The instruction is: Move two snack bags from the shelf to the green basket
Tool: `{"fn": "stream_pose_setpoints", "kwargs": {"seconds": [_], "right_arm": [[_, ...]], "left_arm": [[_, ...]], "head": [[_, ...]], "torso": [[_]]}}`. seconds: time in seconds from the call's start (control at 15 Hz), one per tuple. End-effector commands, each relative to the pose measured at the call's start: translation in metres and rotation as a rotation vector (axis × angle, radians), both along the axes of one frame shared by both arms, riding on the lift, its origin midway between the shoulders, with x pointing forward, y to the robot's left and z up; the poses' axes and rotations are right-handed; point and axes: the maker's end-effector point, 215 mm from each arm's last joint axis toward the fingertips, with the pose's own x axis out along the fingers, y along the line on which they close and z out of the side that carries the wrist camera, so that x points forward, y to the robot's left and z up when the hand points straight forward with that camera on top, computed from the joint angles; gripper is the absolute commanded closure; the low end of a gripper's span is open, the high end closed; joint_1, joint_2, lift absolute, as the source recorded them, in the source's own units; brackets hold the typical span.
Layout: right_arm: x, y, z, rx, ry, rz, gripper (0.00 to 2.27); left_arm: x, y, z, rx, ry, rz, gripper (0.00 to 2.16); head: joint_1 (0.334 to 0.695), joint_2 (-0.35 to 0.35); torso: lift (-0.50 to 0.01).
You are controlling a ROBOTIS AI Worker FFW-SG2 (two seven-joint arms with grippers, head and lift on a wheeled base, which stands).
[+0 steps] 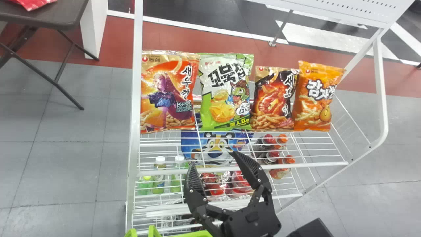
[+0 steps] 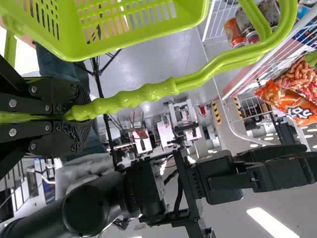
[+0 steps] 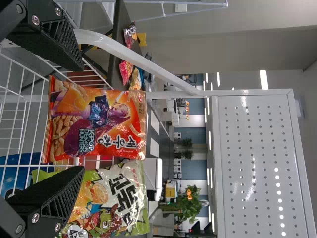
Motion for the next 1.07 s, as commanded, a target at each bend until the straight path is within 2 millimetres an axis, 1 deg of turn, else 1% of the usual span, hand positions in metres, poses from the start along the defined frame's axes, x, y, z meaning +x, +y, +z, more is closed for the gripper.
{"fn": "stream_pose_setpoints", "kwargs": {"seconds": [0.0, 0.47, 0.6, 0.8, 1.0], "right_arm": [[0.0, 0.0, 0.001, 0.0, -0.004, 0.0, 0.11], [0.0, -0.001, 0.001, 0.0, -0.01, 0.0, 0.11], [0.005, -0.001, -0.001, -0.002, -0.016, -0.004, 0.11], [0.035, 0.001, 0.001, -0.004, -0.056, -0.012, 0.11], [0.062, 0.001, -0.006, -0.012, -0.038, -0.022, 0.11]], "left_arm": [[0.0, 0.0, 0.001, -0.003, 0.0, 0.0, 2.13], [-0.001, 0.0, 0.003, -0.006, -0.003, -0.002, 2.13], [-0.003, -0.001, 0.003, -0.007, 0.002, -0.003, 2.13], [-0.008, -0.004, 0.002, 0.0, 0.004, -0.013, 2.13], [-0.01, -0.004, 0.0, 0.012, 0.002, -0.022, 2.13]], "head": [[0.695, -0.35], [0.695, -0.35], [0.695, -0.35], [0.695, -0.35], [0.695, -0.35]], "torso": [[-0.015], [-0.015], [-0.015], [-0.015], [-0.015]]}}
